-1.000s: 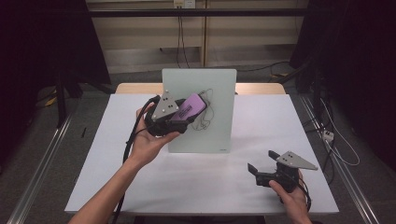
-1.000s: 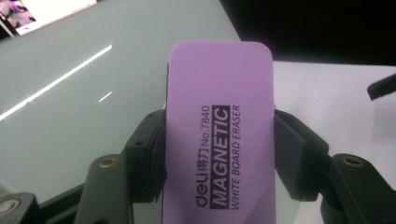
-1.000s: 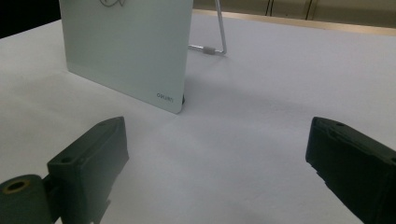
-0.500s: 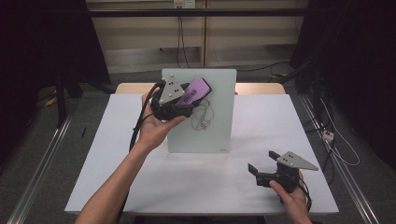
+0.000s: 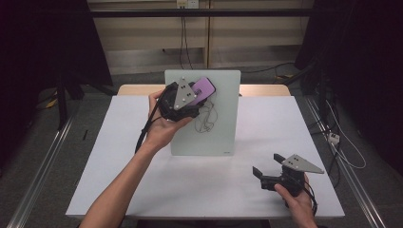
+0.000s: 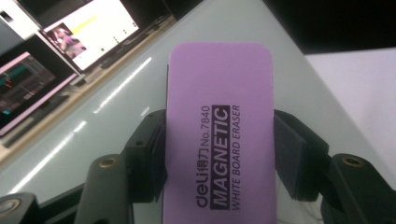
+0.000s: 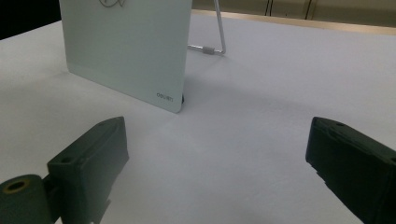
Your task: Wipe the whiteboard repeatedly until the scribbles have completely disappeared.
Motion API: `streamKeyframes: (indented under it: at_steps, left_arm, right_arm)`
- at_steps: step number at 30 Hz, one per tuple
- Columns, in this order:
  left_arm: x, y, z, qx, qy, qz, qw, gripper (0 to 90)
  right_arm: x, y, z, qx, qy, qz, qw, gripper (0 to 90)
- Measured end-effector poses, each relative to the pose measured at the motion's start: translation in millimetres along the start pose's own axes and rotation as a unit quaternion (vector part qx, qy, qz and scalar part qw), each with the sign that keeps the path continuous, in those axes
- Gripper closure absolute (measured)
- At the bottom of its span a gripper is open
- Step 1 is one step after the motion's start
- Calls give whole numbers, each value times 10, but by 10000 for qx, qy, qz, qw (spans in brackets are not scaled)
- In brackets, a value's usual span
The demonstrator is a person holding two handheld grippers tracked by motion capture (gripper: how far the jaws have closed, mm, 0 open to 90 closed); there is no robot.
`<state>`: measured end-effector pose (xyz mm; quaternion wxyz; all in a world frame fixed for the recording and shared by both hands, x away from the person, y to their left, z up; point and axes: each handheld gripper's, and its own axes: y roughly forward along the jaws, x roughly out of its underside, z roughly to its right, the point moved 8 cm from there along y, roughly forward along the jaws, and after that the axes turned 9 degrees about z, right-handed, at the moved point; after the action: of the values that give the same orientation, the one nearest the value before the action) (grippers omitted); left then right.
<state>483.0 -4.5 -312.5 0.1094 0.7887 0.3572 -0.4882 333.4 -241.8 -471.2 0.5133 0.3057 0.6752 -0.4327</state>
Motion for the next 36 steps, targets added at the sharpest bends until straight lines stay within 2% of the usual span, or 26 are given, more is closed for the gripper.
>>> streamKeyframes:
  at_steps: [2,4,12,20,31,36]
  left_arm:
    - [-1,13,18,-59,204,-34,9998,412]
    - [-3,23,29,-72,255,-31,9996,413]
    - [-3,35,30,-64,198,-13,9998,413]
    - [-2,56,64,-92,231,-46,9997,414]
    - [48,125,221,99,312,-102,9994,412]
    - [73,141,271,214,283,-130,9993,412]
  right_arm:
    - [-1,1,-1,-3,-17,4,10000,56]
    - [0,0,-3,-4,-19,0,10000,56]
    - [1,2,0,7,-33,-3,10000,57]
    - [1,7,0,13,-17,1,10000,56]
    - [1,3,-1,4,-31,0,10000,56]
    - [1,6,-4,0,-22,0,10000,56]
